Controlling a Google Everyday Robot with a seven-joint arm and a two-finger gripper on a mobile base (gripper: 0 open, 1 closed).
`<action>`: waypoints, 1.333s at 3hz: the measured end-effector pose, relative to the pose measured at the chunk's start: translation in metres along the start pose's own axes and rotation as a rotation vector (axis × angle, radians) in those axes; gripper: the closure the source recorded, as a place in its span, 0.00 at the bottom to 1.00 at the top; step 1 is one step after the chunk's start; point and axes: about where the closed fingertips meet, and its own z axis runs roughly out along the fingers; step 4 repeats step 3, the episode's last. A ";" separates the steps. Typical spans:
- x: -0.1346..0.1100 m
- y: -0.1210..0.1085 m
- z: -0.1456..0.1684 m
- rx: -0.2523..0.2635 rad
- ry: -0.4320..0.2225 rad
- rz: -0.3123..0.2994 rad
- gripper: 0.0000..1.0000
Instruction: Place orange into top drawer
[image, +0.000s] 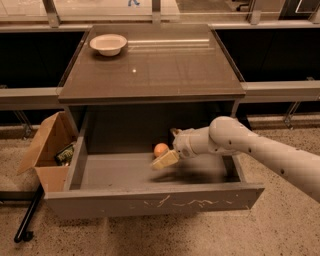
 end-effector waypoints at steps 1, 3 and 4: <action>-0.014 -0.001 -0.024 0.009 -0.060 0.000 0.00; -0.079 0.002 -0.112 0.036 -0.208 -0.038 0.00; -0.079 0.002 -0.112 0.036 -0.208 -0.038 0.00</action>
Offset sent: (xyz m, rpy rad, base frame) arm -0.0166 -0.0548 0.1622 0.2033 -0.1682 -0.0099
